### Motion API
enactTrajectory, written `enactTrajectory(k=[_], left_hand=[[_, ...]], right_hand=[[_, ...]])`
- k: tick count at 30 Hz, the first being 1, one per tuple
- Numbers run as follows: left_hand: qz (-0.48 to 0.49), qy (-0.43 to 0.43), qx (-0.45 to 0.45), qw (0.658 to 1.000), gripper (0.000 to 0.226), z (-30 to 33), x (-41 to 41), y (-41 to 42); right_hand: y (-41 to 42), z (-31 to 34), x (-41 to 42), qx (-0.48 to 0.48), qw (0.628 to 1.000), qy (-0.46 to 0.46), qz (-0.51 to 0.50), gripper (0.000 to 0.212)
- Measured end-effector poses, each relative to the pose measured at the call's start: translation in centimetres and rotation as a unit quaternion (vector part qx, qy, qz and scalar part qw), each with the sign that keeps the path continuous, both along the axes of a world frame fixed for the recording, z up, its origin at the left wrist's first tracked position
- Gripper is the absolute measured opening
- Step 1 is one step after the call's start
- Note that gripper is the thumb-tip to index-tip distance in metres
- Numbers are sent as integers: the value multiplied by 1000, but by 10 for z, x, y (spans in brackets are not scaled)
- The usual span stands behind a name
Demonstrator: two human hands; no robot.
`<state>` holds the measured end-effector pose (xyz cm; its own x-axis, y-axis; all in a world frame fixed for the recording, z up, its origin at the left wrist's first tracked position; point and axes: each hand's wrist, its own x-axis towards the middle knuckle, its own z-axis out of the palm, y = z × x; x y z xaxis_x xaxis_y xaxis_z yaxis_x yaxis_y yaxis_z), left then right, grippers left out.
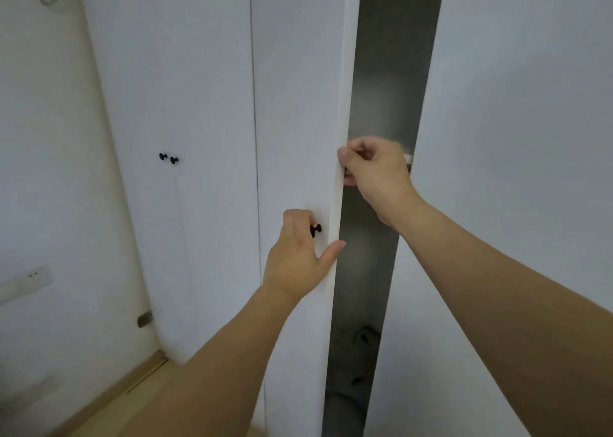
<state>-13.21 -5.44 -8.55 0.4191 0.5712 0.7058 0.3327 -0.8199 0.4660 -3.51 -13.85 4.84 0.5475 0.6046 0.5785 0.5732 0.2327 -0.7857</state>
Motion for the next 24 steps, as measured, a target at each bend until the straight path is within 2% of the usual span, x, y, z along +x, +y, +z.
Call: enactTrajectory(k=[5, 9, 12, 14, 17, 20, 24], left_hand=[[62, -62, 93, 992, 44, -12, -56, 7], [90, -73, 134, 984, 40, -21, -100, 13], [93, -70, 100, 988, 31, -20, -129, 23], [116, -93, 67, 987, 30, -20, -148, 33], [153, -118, 7, 981, 22, -17, -177, 55], [186, -89, -17, 978, 8, -11, -203, 82], [208, -95, -41, 973, 9, -5, -227, 119]], right_hand=[[19, -3, -41, 21, 997, -43, 61, 12], [47, -7, -75, 44, 987, -75, 133, 32], [77, -12, -101, 9, 974, -103, 201, 63], [102, -12, -123, -27, 966, -126, 223, 72], [139, -8, -151, -37, 959, -178, 217, 71], [172, -6, -169, -37, 958, -204, 199, 67], [211, -14, -184, -68, 949, -255, 171, 68]])
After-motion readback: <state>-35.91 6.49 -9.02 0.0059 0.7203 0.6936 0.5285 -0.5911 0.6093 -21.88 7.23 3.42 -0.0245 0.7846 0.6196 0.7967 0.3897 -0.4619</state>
